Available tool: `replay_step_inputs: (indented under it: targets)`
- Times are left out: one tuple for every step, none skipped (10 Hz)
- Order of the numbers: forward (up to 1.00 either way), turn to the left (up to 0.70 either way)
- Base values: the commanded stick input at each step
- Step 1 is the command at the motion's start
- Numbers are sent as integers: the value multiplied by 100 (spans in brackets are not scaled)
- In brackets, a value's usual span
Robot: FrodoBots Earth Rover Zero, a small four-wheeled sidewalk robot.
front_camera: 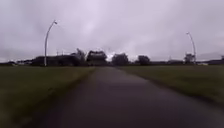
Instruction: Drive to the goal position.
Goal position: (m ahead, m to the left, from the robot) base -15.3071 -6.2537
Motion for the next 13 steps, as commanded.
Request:
replay_step_inputs:
  targets:
    - [9,-7]
    - [9,-15]
    - [9,-18]
    - [8,-17]
    - [8,-16]
    - [9,-18]
    - [8,-17]
    - [8,-17]
    - [9,-18]
    - [9,-17]
    - [8,-17]
    - [9,-18]
    - [9,-18]
